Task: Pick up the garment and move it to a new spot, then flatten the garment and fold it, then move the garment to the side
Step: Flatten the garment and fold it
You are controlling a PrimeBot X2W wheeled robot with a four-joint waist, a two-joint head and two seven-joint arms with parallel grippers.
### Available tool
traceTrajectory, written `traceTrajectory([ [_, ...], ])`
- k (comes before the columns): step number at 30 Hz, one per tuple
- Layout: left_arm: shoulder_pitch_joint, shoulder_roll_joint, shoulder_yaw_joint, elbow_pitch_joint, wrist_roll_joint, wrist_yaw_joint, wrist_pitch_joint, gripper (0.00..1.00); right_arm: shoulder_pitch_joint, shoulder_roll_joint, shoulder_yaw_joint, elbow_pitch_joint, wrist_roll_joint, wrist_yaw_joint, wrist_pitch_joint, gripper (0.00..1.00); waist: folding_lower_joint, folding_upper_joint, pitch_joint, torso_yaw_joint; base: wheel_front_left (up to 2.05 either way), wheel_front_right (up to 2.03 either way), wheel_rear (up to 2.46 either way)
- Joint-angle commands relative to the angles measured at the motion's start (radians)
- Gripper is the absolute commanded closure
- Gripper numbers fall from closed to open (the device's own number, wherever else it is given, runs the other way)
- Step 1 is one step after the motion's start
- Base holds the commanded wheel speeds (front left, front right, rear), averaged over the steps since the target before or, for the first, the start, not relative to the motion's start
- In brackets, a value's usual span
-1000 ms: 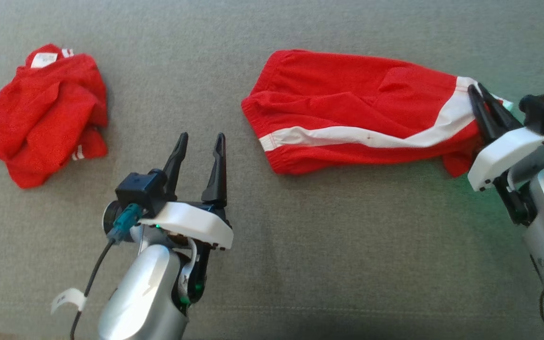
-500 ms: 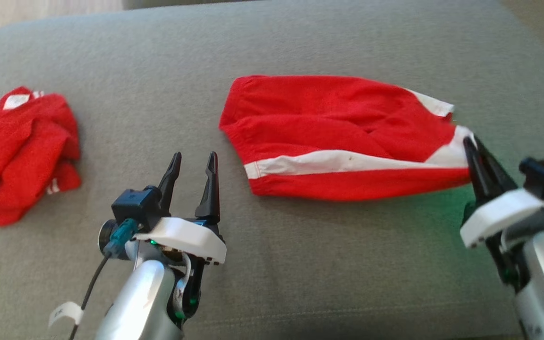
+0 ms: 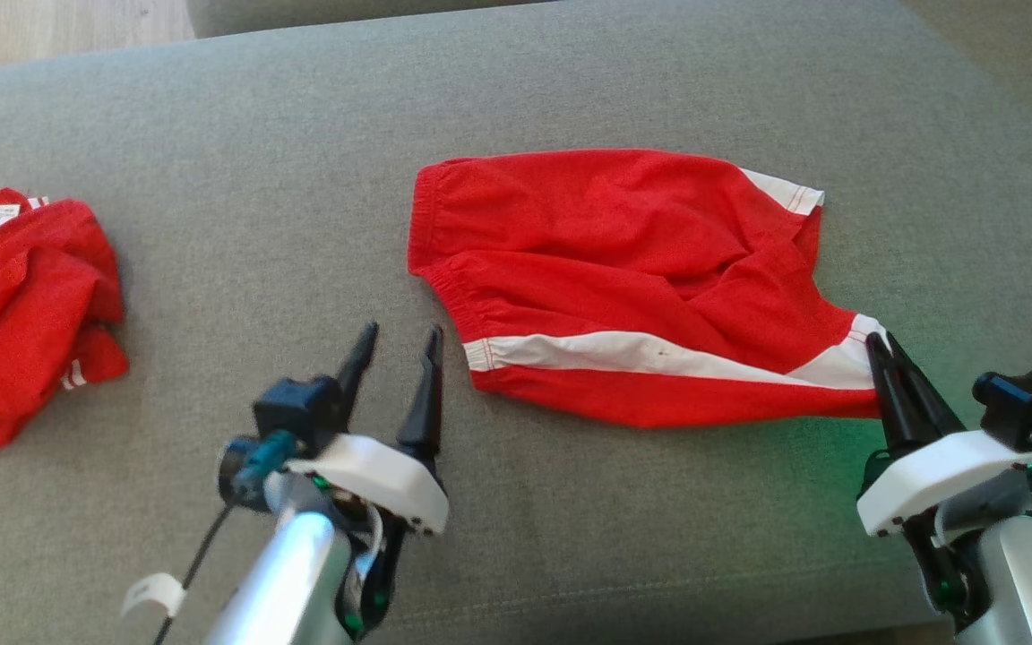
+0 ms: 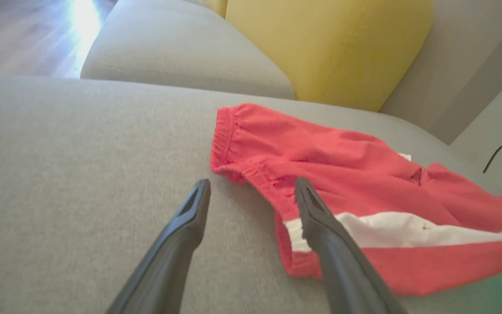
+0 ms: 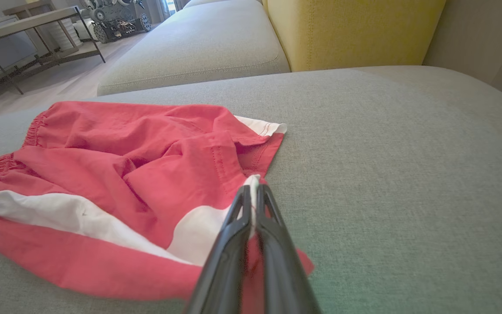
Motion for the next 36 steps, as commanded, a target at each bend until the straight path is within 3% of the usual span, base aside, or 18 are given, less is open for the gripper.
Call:
traceTrajectory([
  [1, -0.010, 0.007, 0.019, -0.014, -0.007, -0.007, -0.012, 0.00, -0.006, -0.008, 0.009, -0.031, -0.007, -0.001, -0.005, 1.00, 0.0000, 0.0000, 0.000, 0.003, 0.00, 0.00, 0.00],
  [7, -0.027, 0.007, -0.051, 0.099, -0.066, -0.073, -0.012, 0.00, -0.013, -0.002, 0.007, -0.021, -0.017, -0.001, -0.010, 1.00, 0.0000, 0.0000, -0.003, 0.011, 0.00, 0.00, 0.00],
  [12, -0.071, 0.007, -0.087, 0.154, -0.130, -0.099, -0.012, 0.00, -0.020, -0.001, 0.013, -0.014, -0.025, -0.001, -0.015, 1.00, 0.0000, 0.0000, -0.003, 0.006, 0.00, 0.00, 0.00],
  [36, -0.188, 0.007, -0.182, 0.251, -0.215, -0.122, -0.012, 0.00, -0.044, 0.001, 0.038, 0.013, -0.032, -0.001, -0.034, 1.00, 0.0000, 0.0000, 0.015, -0.022, 0.00, 0.00, 0.00],
])
